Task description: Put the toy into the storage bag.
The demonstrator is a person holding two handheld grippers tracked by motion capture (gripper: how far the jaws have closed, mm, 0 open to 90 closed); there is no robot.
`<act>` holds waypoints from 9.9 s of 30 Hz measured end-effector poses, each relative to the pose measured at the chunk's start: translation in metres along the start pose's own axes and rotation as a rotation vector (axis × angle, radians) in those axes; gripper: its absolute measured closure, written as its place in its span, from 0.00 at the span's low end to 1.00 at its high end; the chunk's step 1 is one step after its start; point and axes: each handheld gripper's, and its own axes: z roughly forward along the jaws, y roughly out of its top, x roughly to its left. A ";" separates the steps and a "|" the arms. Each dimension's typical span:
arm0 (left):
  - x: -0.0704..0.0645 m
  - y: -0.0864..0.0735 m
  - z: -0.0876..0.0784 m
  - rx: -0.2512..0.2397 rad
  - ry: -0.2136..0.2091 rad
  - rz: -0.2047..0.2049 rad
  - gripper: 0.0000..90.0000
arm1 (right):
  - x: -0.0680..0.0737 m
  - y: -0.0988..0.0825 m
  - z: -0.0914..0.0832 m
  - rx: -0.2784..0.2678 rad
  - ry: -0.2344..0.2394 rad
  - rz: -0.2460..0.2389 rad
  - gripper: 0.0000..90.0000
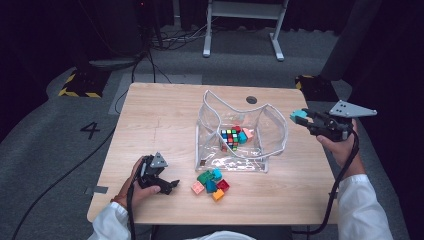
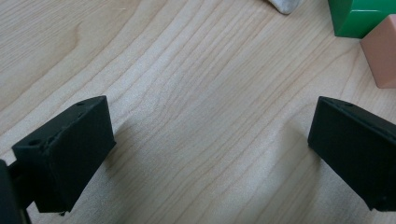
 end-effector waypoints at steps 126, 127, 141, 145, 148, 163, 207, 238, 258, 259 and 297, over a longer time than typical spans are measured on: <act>0.000 0.000 0.000 0.000 0.001 0.000 0.00 | 0.071 -0.090 -0.018 0.108 0.112 -0.021 0.32; 0.000 0.000 0.000 0.000 0.000 0.000 0.00 | 0.074 -0.093 -0.017 0.112 0.118 -0.024 0.33; 0.000 0.000 0.000 0.002 -0.001 0.001 0.00 | 0.126 -0.131 0.023 0.231 0.274 -0.050 0.36; 0.000 0.000 0.000 0.001 -0.002 0.000 0.00 | 0.140 -0.135 0.039 0.257 0.308 -0.064 0.39; 0.000 0.000 0.000 0.002 -0.002 0.001 0.00 | 0.150 -0.136 0.052 0.272 0.329 -0.083 0.40; 0.000 0.000 0.000 0.000 0.000 0.000 0.00 | 0.189 -0.128 0.106 0.318 0.393 -0.149 0.42; 0.000 0.000 0.000 0.001 -0.001 0.000 0.00 | 0.160 -0.123 0.078 0.290 0.364 -0.114 0.65; 0.000 0.000 0.000 0.000 0.000 0.000 0.00 | 0.048 -0.100 -0.018 0.178 0.109 -0.027 0.65; 0.000 0.000 0.000 0.000 0.000 0.000 0.00 | 0.020 0.009 -0.014 0.092 0.086 -0.098 0.65; 0.000 0.000 0.000 0.000 0.000 0.000 0.00 | 0.021 0.013 -0.011 0.104 0.088 -0.093 0.65; 0.000 0.000 0.000 0.000 0.000 0.000 0.00 | 0.069 0.047 0.148 0.662 0.231 -0.405 0.65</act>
